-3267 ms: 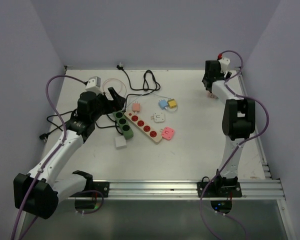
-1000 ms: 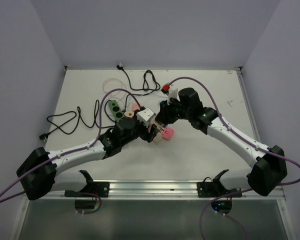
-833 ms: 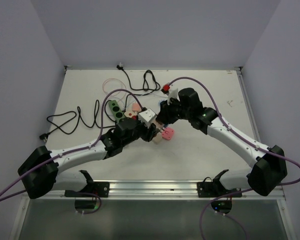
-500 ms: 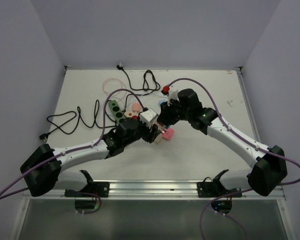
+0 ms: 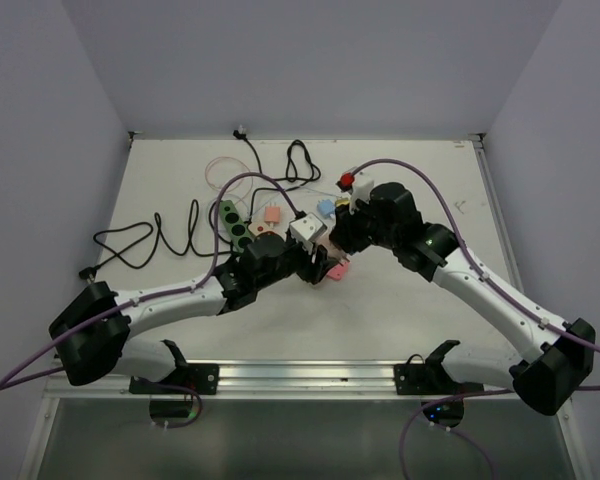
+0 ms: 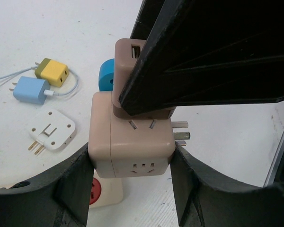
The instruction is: Pull the plug off the socket
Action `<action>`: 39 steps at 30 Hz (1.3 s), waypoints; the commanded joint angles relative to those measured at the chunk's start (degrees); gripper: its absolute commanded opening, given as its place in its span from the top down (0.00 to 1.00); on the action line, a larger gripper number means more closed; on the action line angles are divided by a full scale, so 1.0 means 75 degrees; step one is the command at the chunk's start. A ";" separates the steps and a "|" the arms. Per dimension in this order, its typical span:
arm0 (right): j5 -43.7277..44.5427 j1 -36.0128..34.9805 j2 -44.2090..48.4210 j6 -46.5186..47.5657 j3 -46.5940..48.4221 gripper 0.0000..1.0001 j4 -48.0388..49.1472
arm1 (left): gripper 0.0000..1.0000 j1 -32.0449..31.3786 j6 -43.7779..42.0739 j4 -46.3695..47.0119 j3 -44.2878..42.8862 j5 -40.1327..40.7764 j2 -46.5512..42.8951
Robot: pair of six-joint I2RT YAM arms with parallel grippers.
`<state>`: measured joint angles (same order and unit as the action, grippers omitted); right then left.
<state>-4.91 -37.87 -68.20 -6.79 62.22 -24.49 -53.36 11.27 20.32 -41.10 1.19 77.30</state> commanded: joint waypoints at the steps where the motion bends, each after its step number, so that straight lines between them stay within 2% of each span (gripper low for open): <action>1: 0.0572 0.0010 0.1031 0.0061 0.0599 1.00 0.1425 | 1.00 0.0049 0.0244 -0.2181 0.0394 0.0720 0.0522; 6: 0.1403 0.0021 0.1102 0.0190 0.0937 1.00 0.1239 | 1.00 -0.0220 0.0045 -0.2462 0.0196 0.0860 0.0371; 11: 0.2118 0.0150 0.0751 0.0120 0.1652 1.00 0.0199 | 1.00 -0.0595 -0.0306 -0.2673 -0.0109 0.1305 -0.0263; 19: 0.1019 0.0443 -0.0163 -0.0079 0.2731 1.00 -0.0917 | 1.00 -0.0724 -0.0483 -0.2838 -0.0157 0.1225 -0.0029; 25: 0.0947 0.0479 -0.0925 0.0073 0.3856 1.00 -0.2042 | 1.00 -0.0865 -0.0600 -0.3072 -0.0250 0.1540 0.0275; 31: 0.1228 0.0479 -0.0833 0.0178 0.3682 1.00 -0.1554 | 1.00 -0.0900 -0.0495 -0.2943 -0.0250 0.1517 0.0346; 34: 0.1299 0.0479 -0.0189 0.0248 0.2734 1.00 -0.0501 | 1.00 -0.0877 -0.0203 -0.2838 -0.0180 0.1610 0.0311; 39: 0.1368 0.0479 0.0701 0.0225 0.1773 1.00 0.0136 | 1.00 -0.0491 0.0138 -0.3083 -0.0308 0.1751 0.0626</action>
<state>-3.66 -36.75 -71.31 -4.93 74.70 -40.56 -58.83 10.26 15.94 -46.44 9.87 77.91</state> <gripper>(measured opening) 0.332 0.610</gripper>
